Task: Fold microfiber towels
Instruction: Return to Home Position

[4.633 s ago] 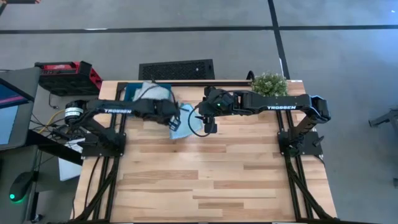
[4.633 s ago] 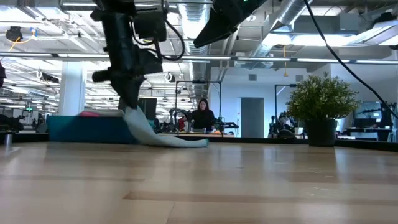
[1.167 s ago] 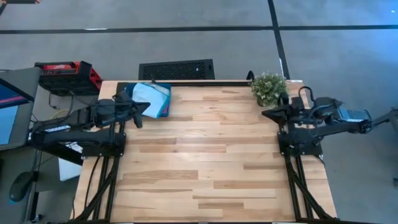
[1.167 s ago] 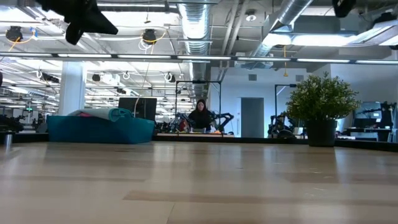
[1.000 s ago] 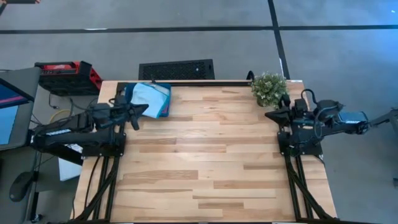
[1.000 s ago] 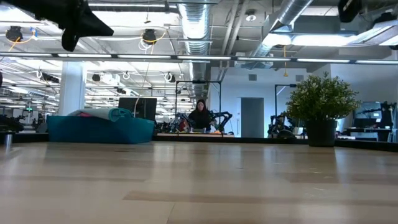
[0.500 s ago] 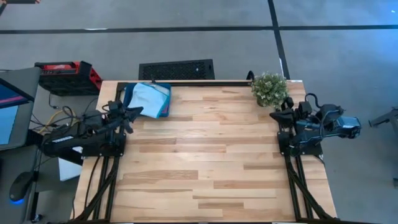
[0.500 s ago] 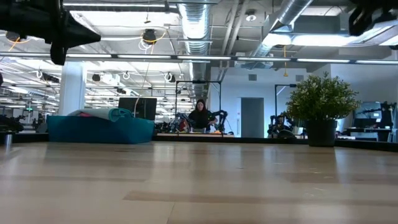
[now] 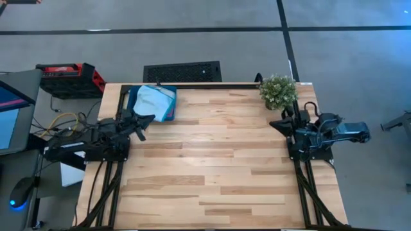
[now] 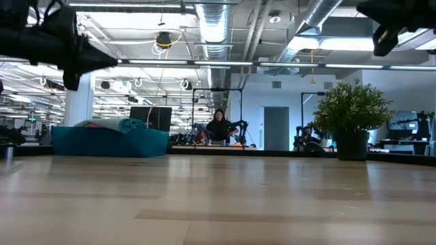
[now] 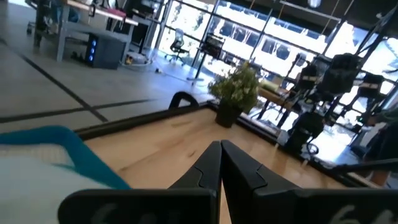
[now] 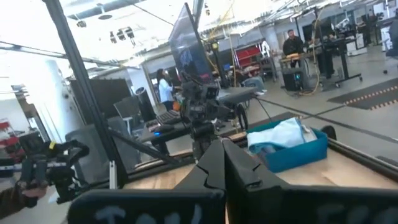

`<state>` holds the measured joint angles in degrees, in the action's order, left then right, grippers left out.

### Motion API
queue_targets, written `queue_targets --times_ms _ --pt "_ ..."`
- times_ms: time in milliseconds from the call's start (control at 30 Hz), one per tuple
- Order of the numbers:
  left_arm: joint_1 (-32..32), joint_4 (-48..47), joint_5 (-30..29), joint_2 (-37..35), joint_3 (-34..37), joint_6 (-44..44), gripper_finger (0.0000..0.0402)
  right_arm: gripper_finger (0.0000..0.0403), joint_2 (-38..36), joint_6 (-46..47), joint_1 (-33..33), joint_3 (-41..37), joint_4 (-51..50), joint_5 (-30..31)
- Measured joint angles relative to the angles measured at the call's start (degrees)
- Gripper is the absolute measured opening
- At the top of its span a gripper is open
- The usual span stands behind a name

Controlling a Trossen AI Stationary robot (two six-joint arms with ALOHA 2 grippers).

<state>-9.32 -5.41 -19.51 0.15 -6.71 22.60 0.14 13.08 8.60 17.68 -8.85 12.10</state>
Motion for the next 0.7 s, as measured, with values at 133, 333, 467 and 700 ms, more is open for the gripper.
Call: queue_targets --times_ms 133,333,467,700 --pt "0.0 3.5 0.1 0.1 4.0 0.3 0.0 0.0012 0.0 0.0 0.0 -3.4 5.4 -0.2" --pt "0.0 9.4 2.0 1.2 5.9 -4.8 0.0 0.0013 0.0 -2.8 0.0 -7.1 8.4 -0.9" --pt "0.0 9.4 2.9 1.3 6.0 -6.8 0.0 0.0012 0.0 -3.0 0.0 -8.7 8.2 -1.8" --pt "0.0 9.4 2.5 1.3 6.0 -6.6 0.0 0.0011 0.0 -5.6 0.0 -12.2 8.2 -3.1"
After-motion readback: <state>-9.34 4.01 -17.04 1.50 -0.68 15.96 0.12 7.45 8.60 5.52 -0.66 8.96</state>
